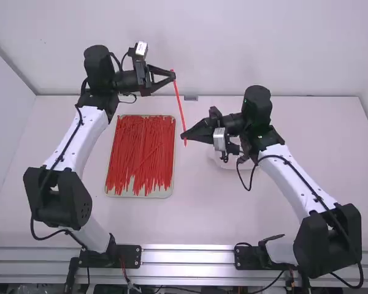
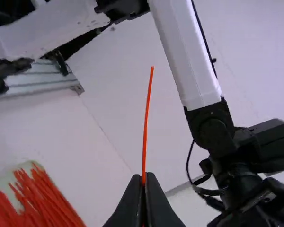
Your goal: Fasten the cable tie
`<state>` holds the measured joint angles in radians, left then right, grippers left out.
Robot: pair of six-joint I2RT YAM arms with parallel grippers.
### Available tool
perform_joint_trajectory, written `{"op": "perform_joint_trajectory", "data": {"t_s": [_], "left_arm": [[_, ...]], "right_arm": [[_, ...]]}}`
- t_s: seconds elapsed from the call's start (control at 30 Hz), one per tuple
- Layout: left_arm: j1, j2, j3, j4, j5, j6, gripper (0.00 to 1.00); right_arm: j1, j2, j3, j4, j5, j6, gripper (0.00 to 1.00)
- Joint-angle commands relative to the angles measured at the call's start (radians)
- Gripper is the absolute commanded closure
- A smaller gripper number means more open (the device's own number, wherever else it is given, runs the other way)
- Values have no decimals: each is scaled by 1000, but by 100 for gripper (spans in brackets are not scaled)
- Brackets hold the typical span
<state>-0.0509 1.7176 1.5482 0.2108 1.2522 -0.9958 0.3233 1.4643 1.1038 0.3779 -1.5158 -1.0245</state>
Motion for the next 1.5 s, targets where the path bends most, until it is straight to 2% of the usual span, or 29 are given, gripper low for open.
{"op": "perform_joint_trajectory", "data": {"t_s": [0.0,0.17,0.27,0.8,0.97,1.03,1.13,1.3,1.4,1.47], "left_arm": [[-3,-4,13,-27,11,220,98],[-3,-4,13,-95,11,467,98],[-3,-4,13,-99,11,521,98],[-3,-4,13,-98,11,521,98],[-3,-4,13,-98,-5,515,98],[-3,-4,13,-99,-8,514,98],[-3,-4,13,-99,-8,515,98],[-3,-4,13,-100,-8,517,98],[-3,-4,13,-100,-8,522,98],[1,-4,13,-99,-8,522,98]], "right_arm": [[-3,2,-6,0,-5,206,100],[-3,2,-6,0,-2,375,100],[-3,2,-6,0,-3,446,100],[-3,2,-6,10,-6,532,100],[-1,2,-6,11,93,632,100],[6,2,-6,11,94,597,100],[-3,2,-6,6,-45,412,100],[-3,2,-6,11,-44,396,100],[-3,2,-6,19,-35,453,100],[-6,2,-5,44,21,596,100]]}}
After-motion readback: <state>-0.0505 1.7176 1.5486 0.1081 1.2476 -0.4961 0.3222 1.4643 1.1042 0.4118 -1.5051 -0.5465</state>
